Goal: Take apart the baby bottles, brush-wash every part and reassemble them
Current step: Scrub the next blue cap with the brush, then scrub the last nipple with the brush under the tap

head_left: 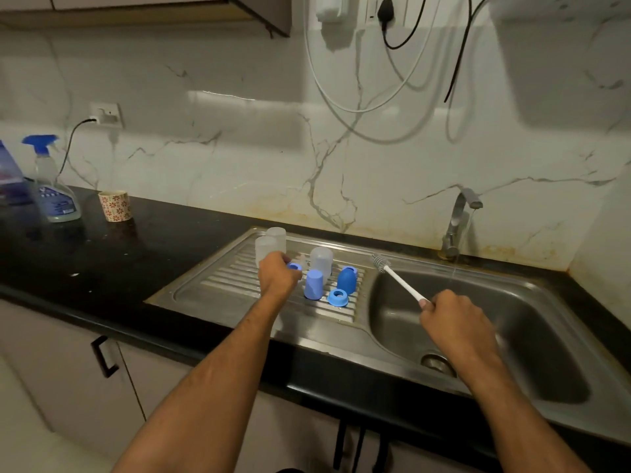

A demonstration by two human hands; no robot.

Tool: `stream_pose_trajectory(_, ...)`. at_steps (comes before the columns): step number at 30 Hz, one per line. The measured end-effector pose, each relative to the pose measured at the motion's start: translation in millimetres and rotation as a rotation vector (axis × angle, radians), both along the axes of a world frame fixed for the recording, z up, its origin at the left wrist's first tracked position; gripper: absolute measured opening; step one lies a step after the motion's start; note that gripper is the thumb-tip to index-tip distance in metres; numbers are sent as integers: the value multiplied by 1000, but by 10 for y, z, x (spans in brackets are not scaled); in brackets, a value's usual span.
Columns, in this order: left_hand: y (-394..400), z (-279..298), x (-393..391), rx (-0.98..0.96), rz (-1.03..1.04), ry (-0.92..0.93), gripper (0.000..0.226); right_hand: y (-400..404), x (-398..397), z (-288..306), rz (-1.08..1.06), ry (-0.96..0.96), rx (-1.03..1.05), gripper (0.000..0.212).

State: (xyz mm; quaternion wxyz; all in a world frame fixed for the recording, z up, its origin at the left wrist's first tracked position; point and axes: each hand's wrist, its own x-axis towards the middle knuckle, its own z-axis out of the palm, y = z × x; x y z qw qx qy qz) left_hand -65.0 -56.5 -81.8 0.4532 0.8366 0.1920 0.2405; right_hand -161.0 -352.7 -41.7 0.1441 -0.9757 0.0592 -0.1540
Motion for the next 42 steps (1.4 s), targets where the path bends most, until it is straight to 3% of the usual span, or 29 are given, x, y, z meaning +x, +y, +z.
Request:
stream_pose_trajectory(22, 338, -475, 184, -31, -54, 79, 42, 230, 242, -175, -5, 43, -59, 34)
stream_pose_trajectory(42, 342, -187, 214, -31, 10, 36, 38, 95, 202, -119, -1, 24, -39, 32)
